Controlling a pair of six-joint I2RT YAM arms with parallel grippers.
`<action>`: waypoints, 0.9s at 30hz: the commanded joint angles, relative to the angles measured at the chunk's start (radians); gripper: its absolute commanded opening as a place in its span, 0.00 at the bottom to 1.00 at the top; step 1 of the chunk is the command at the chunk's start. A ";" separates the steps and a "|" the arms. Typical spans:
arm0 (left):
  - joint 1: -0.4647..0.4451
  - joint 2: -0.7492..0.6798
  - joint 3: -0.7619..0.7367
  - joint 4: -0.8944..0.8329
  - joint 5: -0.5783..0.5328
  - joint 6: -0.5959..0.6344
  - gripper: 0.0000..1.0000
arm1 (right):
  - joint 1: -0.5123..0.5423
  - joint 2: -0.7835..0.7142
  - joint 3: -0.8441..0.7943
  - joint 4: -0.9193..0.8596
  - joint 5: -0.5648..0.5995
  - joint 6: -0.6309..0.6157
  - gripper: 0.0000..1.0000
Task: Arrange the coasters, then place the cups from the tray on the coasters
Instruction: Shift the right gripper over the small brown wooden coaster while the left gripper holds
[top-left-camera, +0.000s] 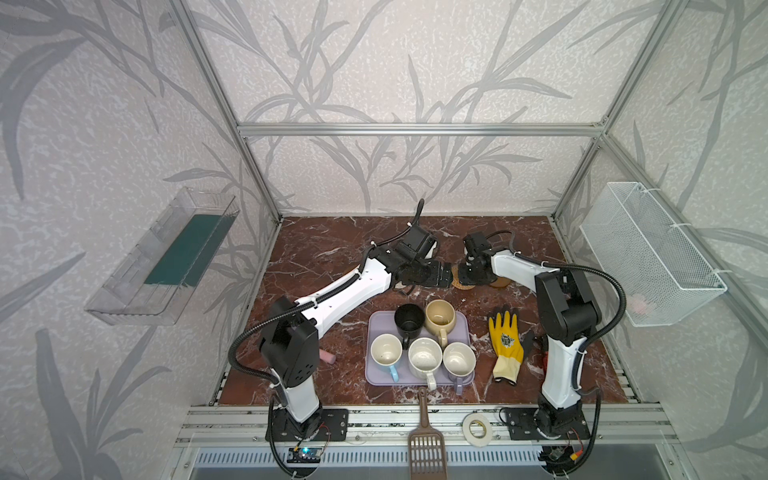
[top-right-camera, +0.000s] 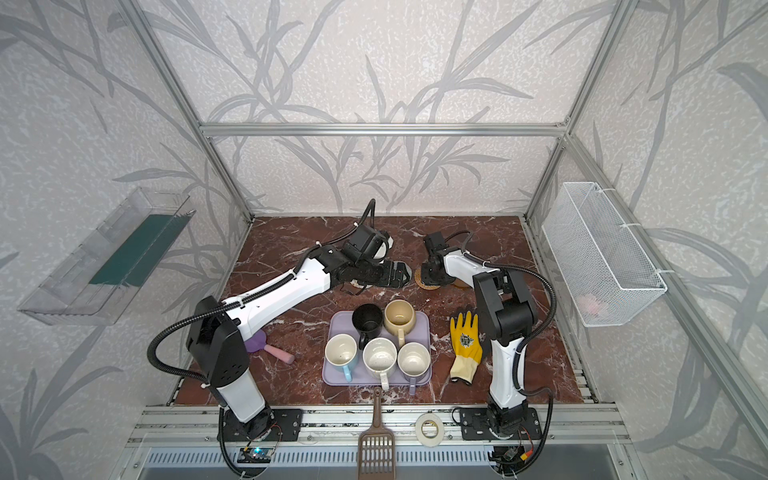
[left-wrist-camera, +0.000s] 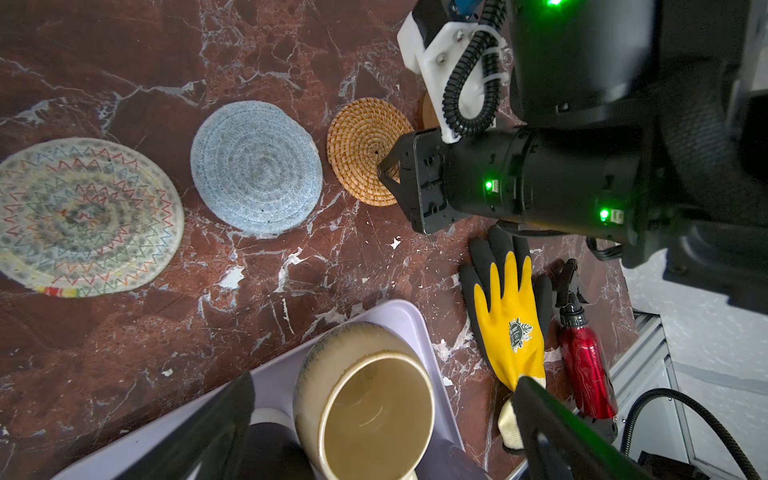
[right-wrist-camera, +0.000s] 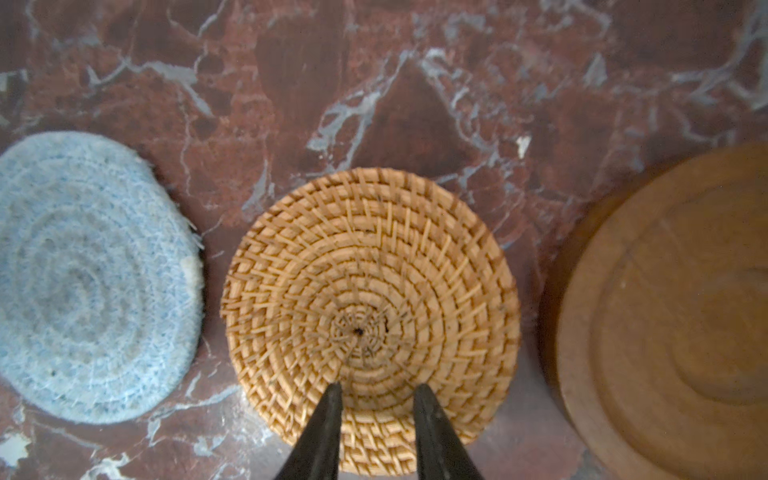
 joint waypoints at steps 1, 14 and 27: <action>0.006 0.000 0.022 -0.016 -0.018 0.001 0.99 | -0.008 0.064 -0.004 -0.075 0.008 -0.012 0.31; 0.007 -0.013 0.008 -0.006 -0.019 -0.015 0.99 | -0.005 0.024 -0.023 -0.017 -0.022 -0.021 0.31; 0.007 -0.077 -0.029 0.025 -0.050 -0.044 0.99 | -0.034 -0.186 -0.070 0.029 -0.086 -0.066 0.49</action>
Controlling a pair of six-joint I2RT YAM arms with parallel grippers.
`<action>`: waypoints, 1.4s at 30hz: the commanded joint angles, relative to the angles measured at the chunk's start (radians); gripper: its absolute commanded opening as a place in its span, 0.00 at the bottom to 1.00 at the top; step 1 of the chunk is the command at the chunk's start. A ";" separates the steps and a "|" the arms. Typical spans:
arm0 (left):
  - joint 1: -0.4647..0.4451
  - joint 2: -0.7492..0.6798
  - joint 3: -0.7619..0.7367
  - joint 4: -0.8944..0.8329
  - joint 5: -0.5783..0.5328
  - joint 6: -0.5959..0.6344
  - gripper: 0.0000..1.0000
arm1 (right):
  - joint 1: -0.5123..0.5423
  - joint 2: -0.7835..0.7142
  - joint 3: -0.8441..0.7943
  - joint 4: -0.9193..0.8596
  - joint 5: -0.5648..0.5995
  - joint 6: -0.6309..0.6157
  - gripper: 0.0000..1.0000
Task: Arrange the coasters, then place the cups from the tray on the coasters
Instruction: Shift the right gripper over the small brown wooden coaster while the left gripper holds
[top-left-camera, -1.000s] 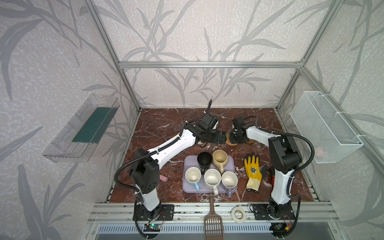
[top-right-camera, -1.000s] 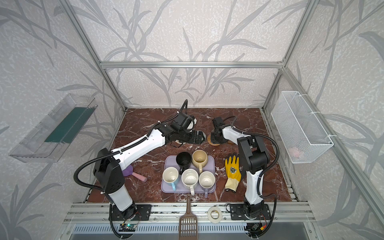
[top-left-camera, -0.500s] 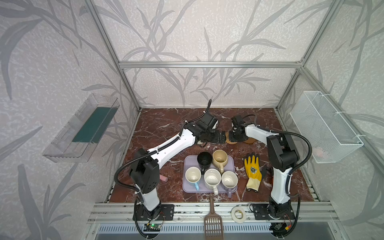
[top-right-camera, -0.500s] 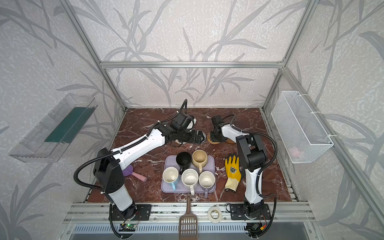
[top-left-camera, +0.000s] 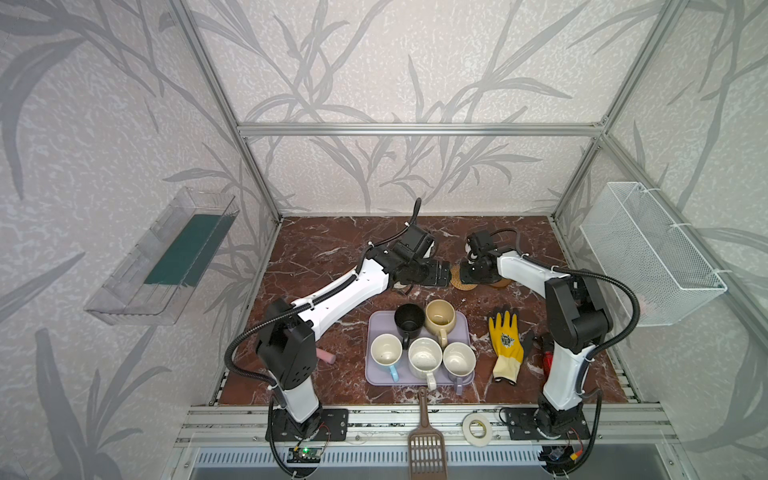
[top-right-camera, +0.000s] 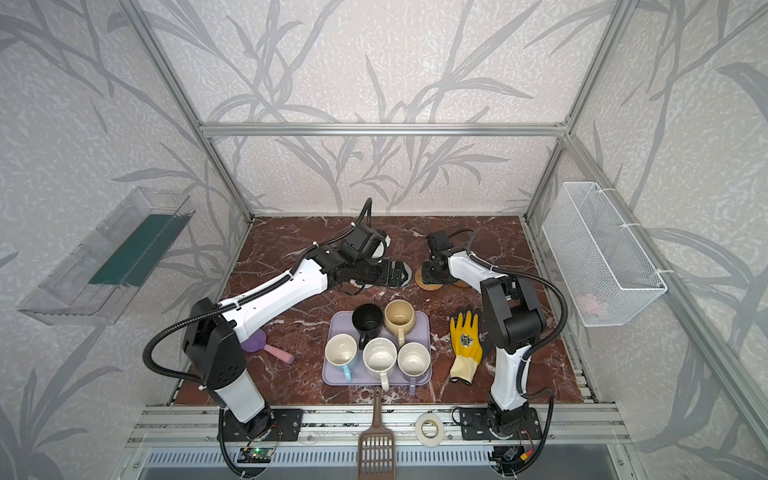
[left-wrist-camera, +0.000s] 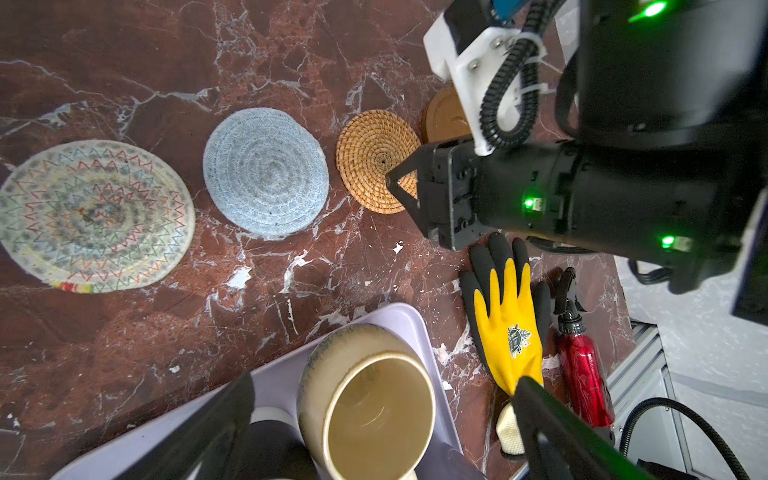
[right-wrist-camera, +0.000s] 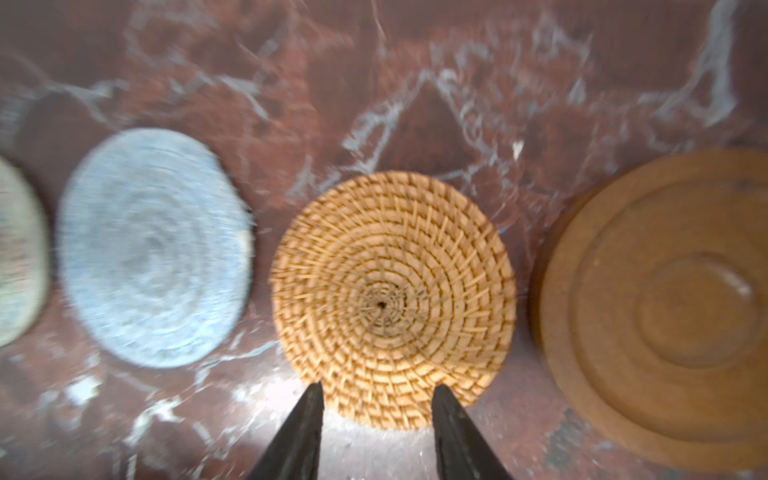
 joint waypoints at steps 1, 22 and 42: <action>0.003 -0.053 -0.013 0.021 -0.023 -0.015 0.99 | -0.030 -0.071 -0.017 0.019 -0.060 -0.032 0.50; -0.018 -0.002 0.023 0.086 0.015 -0.022 0.99 | -0.229 0.118 0.182 -0.172 -0.022 -0.171 0.33; -0.018 -0.024 -0.020 0.112 0.011 -0.049 0.99 | -0.231 0.194 0.219 -0.227 -0.004 -0.207 0.15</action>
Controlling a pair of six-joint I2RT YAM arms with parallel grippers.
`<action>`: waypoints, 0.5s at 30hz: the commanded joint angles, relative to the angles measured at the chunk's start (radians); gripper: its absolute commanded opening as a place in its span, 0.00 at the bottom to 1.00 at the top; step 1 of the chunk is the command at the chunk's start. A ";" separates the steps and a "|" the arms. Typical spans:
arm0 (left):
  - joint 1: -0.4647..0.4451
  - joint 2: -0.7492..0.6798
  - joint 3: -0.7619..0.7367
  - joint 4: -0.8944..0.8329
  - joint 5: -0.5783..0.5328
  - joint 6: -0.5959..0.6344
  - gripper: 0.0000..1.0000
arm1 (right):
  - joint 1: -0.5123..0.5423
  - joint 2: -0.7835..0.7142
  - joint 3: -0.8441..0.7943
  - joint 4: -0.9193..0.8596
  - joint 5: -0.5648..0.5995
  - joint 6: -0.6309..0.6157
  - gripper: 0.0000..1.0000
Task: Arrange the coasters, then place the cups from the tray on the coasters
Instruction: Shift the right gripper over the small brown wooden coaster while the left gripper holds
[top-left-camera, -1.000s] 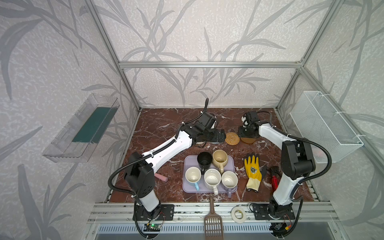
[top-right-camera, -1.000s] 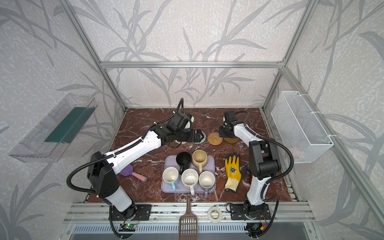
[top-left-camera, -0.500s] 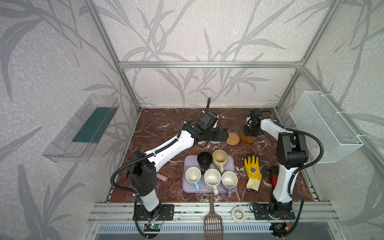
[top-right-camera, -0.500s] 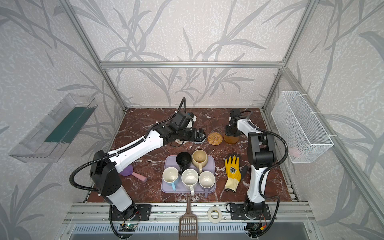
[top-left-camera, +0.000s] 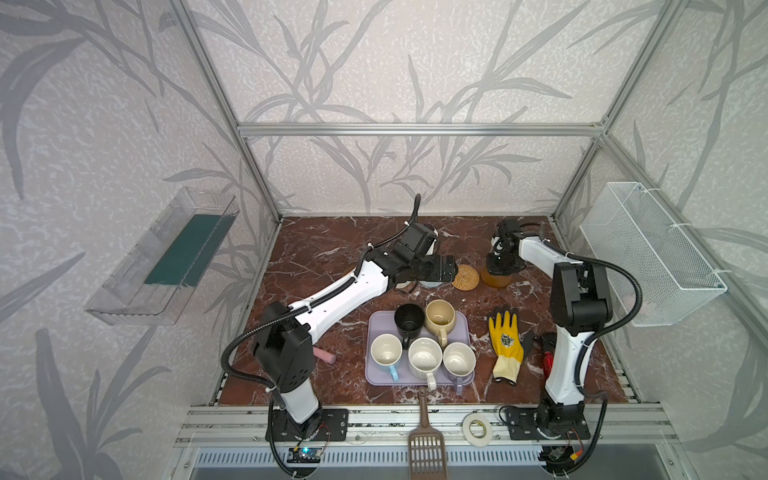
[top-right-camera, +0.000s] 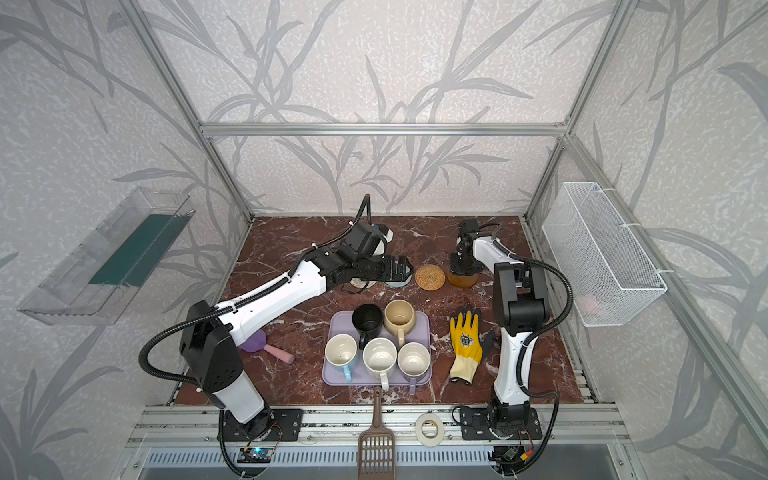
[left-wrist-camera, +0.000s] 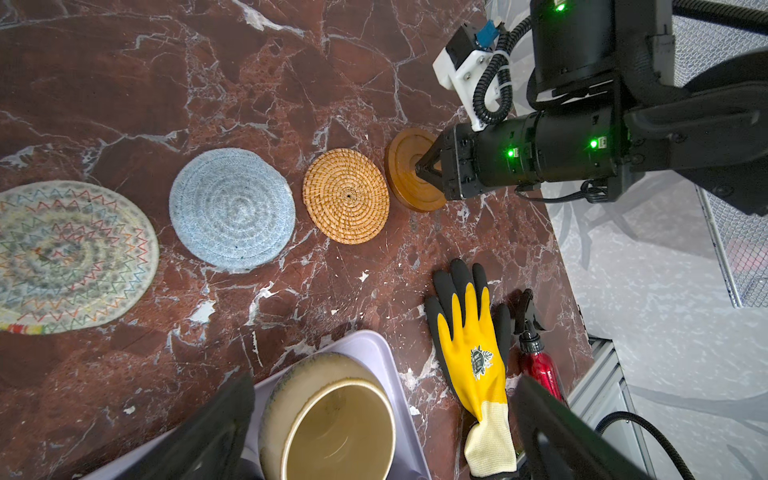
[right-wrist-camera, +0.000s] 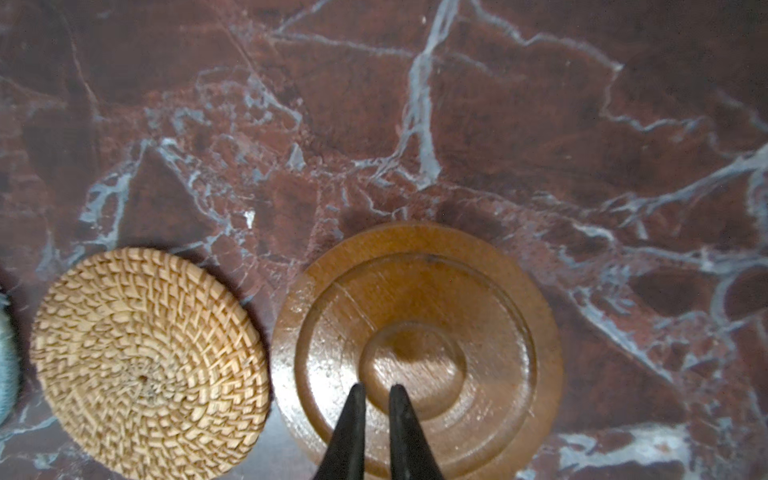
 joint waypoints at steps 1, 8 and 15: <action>-0.003 -0.012 -0.014 0.006 -0.009 -0.011 0.99 | -0.001 0.025 0.021 -0.035 0.008 -0.012 0.15; -0.003 -0.018 -0.026 0.021 -0.005 -0.018 0.99 | -0.001 0.029 0.017 -0.060 0.011 -0.012 0.14; -0.003 -0.032 -0.038 0.027 -0.009 -0.021 0.99 | -0.001 0.005 -0.019 -0.059 0.022 -0.011 0.14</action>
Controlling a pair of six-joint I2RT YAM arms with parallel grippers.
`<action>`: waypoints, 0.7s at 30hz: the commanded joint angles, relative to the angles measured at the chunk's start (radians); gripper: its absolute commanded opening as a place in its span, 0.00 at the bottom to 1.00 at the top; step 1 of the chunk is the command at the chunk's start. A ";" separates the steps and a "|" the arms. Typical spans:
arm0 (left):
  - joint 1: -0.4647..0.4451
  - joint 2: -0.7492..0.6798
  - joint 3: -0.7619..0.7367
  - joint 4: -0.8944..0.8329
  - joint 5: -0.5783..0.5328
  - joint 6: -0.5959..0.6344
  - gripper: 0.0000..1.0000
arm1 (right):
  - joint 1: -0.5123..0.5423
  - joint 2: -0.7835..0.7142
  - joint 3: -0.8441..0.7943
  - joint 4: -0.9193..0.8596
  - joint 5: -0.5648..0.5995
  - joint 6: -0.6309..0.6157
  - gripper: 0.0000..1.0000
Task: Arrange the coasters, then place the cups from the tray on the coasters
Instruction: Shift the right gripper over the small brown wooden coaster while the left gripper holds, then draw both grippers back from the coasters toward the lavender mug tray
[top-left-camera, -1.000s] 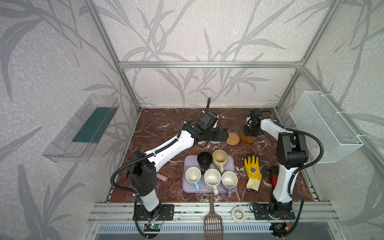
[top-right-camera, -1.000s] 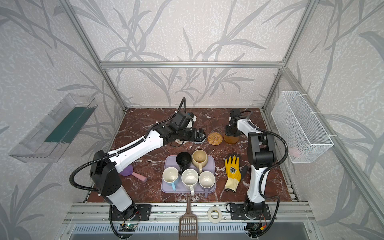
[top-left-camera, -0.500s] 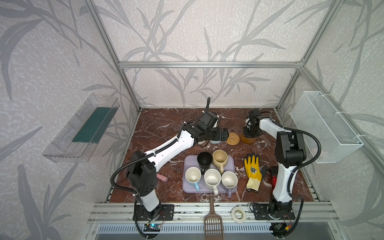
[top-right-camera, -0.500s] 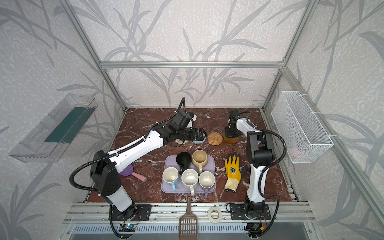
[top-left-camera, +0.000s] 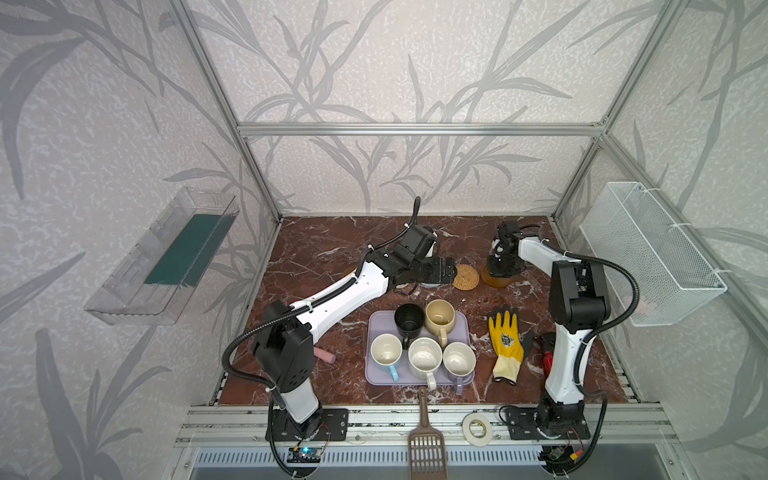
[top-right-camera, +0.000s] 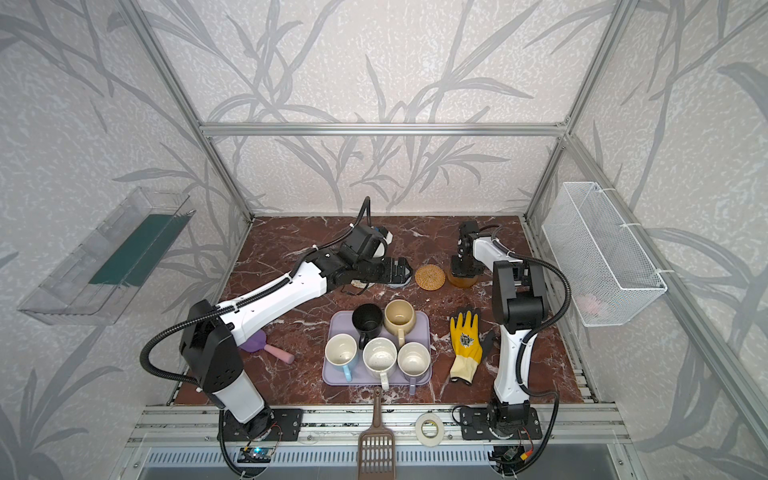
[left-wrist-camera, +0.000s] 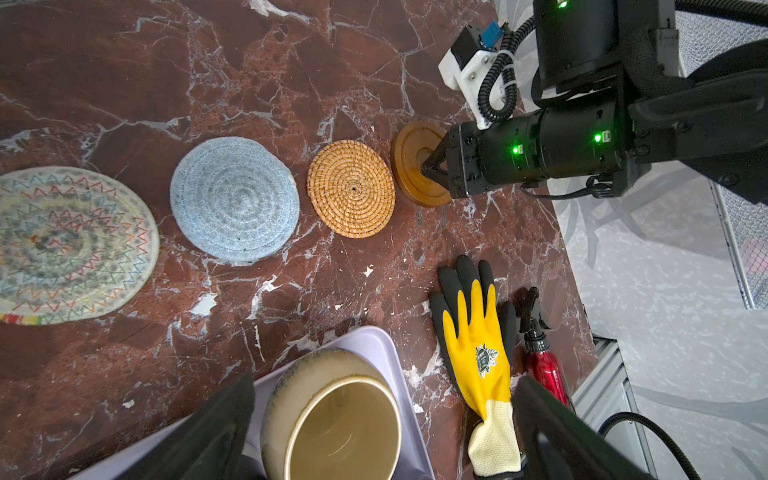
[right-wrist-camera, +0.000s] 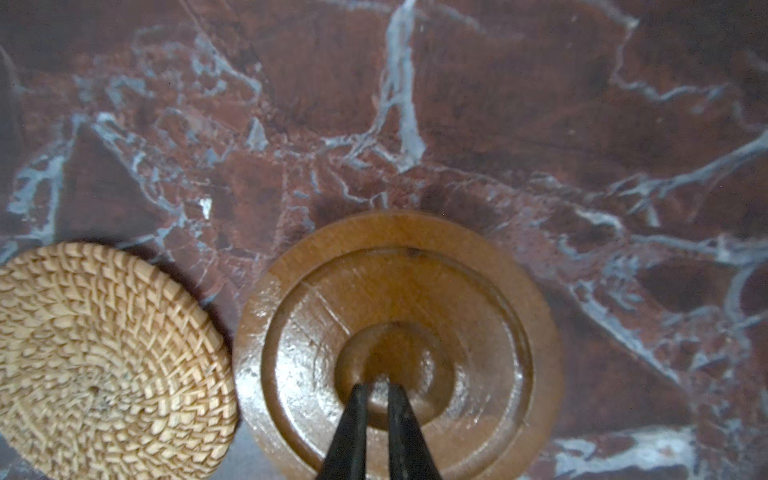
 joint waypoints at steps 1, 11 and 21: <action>-0.003 -0.034 -0.014 0.016 -0.011 -0.012 0.99 | 0.000 -0.012 -0.020 -0.040 0.005 -0.007 0.14; -0.003 -0.069 -0.047 0.016 -0.025 -0.009 0.99 | -0.002 -0.018 -0.028 -0.058 0.046 -0.001 0.14; -0.003 -0.081 -0.062 0.022 -0.031 -0.010 0.99 | -0.003 -0.043 -0.057 -0.053 0.052 0.007 0.14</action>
